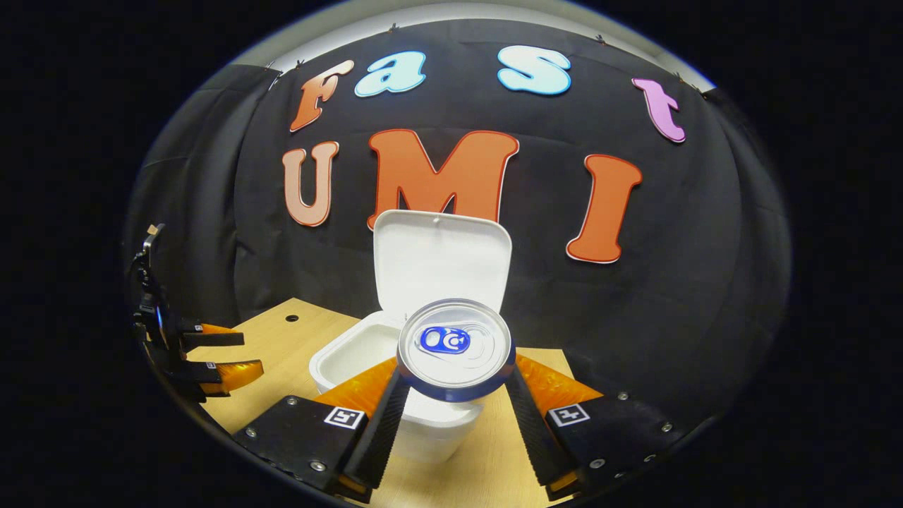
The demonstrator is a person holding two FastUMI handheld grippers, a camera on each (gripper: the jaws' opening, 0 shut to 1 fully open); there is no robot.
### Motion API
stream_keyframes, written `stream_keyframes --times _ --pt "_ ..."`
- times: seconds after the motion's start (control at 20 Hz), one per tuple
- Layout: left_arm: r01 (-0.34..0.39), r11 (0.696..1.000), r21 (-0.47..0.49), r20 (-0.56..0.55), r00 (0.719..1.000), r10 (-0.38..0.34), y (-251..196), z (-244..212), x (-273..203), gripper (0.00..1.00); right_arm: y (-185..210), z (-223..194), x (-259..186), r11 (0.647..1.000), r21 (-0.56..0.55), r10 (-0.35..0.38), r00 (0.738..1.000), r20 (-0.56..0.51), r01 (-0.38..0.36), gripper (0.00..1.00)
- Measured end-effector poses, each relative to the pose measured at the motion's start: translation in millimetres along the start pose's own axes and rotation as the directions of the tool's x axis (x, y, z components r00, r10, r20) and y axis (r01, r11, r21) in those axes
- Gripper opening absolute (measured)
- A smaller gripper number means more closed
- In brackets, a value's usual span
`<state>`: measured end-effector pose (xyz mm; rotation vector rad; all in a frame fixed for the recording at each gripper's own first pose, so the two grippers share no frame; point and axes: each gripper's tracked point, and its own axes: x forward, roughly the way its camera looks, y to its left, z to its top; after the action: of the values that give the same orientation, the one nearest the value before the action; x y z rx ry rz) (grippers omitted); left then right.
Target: Press the lid of the desktop garbage bin to open it, pick up the crumpled paper on the desktop and throw it into the bin, then pick up the pop can on the desktop and drop it into the bin, and finally close the garbage bin lid.
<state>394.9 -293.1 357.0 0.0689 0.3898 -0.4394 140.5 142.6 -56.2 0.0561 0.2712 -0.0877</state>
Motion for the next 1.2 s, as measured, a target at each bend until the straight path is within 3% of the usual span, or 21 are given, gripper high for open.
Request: stream_keyframes --times 0.3,0.75,1.2 --pt "-0.083 0.996 -0.022 -0.018 0.996 0.082 30 -6 -10 0.97 9 -30 23 1.000 -0.014 0.019 0.997 -0.081 -0.020 0.80" --pt "-0.118 0.993 -0.027 -0.022 0.993 0.118 40 -10 -13 0.97 10 -64 38 1.000 -0.008 0.006 0.986 -0.169 -0.008 0.81" --pt "-0.140 0.989 -0.043 -0.018 0.990 0.140 50 -10 -15 1.00 6 -40 45 1.000 -0.009 0.001 0.993 -0.122 -0.002 0.84"
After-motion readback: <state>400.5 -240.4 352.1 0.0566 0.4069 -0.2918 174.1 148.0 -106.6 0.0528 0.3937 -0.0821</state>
